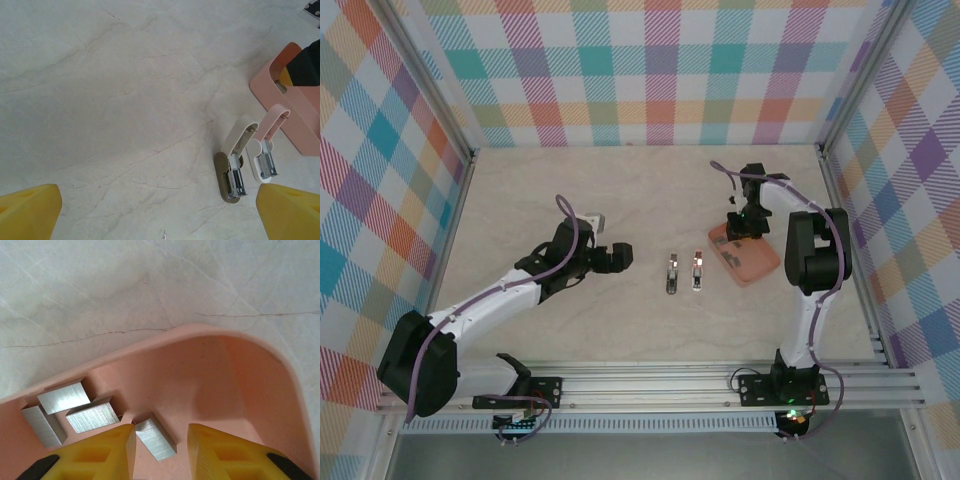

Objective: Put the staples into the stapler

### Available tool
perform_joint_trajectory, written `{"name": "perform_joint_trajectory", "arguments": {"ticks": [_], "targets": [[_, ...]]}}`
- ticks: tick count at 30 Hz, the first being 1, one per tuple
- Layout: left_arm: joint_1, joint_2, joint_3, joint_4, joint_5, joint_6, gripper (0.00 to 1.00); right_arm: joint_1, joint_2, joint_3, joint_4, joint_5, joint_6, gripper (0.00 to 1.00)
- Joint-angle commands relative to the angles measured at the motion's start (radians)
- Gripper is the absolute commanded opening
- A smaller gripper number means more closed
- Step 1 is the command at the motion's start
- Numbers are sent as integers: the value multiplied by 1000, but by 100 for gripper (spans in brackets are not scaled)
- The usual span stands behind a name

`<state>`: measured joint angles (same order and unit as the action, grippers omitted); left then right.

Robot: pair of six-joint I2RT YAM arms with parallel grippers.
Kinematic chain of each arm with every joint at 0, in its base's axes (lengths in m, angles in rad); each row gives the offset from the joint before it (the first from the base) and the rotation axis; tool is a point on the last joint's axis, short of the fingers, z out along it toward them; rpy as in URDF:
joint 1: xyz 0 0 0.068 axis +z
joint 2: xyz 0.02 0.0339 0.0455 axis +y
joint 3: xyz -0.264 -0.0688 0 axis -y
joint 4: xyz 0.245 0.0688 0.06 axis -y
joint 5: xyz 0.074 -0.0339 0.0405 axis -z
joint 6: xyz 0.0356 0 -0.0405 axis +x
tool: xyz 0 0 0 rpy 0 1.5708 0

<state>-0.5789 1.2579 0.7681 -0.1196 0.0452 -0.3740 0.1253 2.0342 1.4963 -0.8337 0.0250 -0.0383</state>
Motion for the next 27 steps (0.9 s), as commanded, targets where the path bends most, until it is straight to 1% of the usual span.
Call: {"name": "perform_joint_trajectory", "arguments": {"ticks": [1,6,27], "targets": [[10,7,19,28,16,6,100,6,14,21,9,-25,-17,33],[10,9,20,28,14,6,100,10,18,13,9,-41,-31,33],[10,15,31,11,6,-5,100,21,23,-28,13,5,-52,32]]}}
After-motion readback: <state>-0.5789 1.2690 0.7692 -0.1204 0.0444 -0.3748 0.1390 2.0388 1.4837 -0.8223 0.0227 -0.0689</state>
